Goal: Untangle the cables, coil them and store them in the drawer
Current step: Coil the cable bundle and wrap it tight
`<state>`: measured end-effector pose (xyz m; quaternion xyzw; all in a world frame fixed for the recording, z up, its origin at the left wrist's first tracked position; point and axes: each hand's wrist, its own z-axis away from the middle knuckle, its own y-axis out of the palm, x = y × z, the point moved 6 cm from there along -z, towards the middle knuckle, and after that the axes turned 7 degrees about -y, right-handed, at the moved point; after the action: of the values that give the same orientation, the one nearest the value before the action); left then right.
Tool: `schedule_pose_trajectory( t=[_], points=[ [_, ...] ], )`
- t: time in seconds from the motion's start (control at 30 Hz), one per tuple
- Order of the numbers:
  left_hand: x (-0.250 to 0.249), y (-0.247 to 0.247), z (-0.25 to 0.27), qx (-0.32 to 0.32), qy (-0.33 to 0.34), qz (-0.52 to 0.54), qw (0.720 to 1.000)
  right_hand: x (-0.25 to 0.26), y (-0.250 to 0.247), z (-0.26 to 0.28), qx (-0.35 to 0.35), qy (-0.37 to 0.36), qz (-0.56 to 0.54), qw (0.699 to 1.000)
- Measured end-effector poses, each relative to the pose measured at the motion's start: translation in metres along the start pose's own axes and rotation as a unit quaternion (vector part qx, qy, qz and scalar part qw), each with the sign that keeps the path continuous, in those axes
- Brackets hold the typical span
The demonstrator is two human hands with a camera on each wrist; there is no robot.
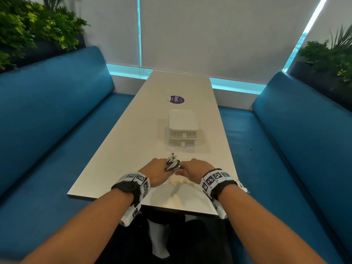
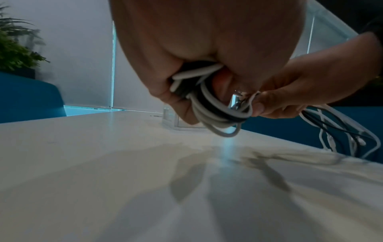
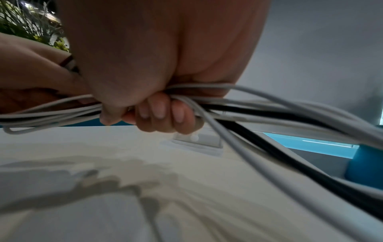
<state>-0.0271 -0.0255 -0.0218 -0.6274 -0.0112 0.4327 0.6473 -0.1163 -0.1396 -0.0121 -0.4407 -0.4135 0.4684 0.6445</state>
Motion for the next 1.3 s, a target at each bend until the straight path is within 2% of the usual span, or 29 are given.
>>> schedule_pose_trajectory(
  t=[0.1,0.33,0.53,0.8,1.1,1.3],
  points=[
    [-0.005,0.002,-0.001,0.017,0.013,0.019,1.000,-0.005,-0.003,0.001,-0.011,0.004,0.007,1.000],
    [-0.006,0.009,-0.002,0.019,-0.003,-0.066,0.998,-0.005,-0.002,0.007,-0.019,0.006,-0.023,1.000],
    [-0.002,0.014,0.005,-0.003,-0.001,-0.210,0.978,-0.001,0.002,0.005,-0.031,0.002,-0.094,0.995],
    [-0.007,0.014,0.005,0.022,0.006,-0.125,0.992,-0.003,0.000,0.003,-0.066,0.014,-0.145,0.987],
    [-0.017,0.011,0.018,-0.038,-0.030,-0.184,0.982,-0.008,0.000,0.000,-0.043,0.038,-0.160,0.985],
    [-0.017,0.008,0.018,-0.051,-0.034,-0.214,0.975,-0.006,0.006,0.002,-0.041,0.032,-0.166,0.985]
  ],
)
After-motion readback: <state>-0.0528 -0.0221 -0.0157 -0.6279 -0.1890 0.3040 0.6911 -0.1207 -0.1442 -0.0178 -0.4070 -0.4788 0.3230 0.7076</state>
